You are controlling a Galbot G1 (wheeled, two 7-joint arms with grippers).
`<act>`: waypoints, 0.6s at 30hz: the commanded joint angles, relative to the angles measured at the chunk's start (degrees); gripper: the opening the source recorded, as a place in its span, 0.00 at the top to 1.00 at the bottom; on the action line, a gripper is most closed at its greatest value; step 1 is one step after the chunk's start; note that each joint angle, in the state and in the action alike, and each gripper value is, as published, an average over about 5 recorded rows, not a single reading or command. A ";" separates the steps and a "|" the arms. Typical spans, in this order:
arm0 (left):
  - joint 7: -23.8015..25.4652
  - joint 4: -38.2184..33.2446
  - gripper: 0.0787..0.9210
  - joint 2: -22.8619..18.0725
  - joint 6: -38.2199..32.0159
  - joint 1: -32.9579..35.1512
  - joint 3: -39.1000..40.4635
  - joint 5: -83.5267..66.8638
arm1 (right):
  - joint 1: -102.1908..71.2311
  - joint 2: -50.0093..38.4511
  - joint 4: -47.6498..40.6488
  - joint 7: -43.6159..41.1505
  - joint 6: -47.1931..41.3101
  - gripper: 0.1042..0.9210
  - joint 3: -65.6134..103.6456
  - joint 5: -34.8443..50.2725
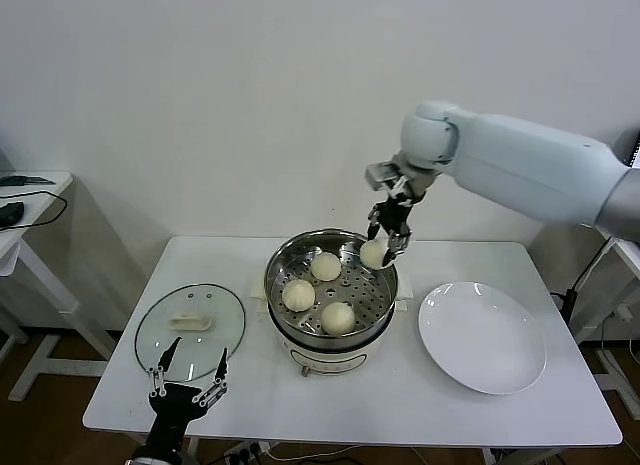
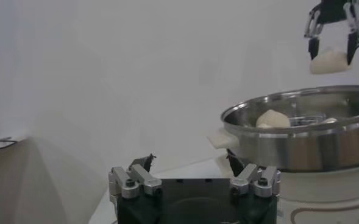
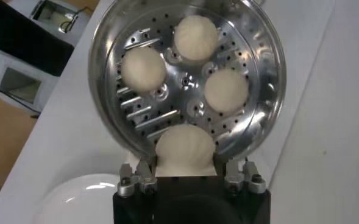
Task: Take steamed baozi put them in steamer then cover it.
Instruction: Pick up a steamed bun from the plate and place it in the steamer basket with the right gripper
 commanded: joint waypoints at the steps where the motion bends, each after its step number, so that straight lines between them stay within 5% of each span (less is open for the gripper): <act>1: -0.08 0.25 0.12 -0.04 0.01 -0.25 -0.05 -0.17 | -2.34 5.09 -0.35 3.79 -1.82 0.37 -3.89 0.64; 18: -0.15 0.55 0.12 -0.26 -0.04 -0.50 -0.39 -0.23 | -6.35 5.05 -1.58 4.73 -1.82 0.37 -3.79 -1.24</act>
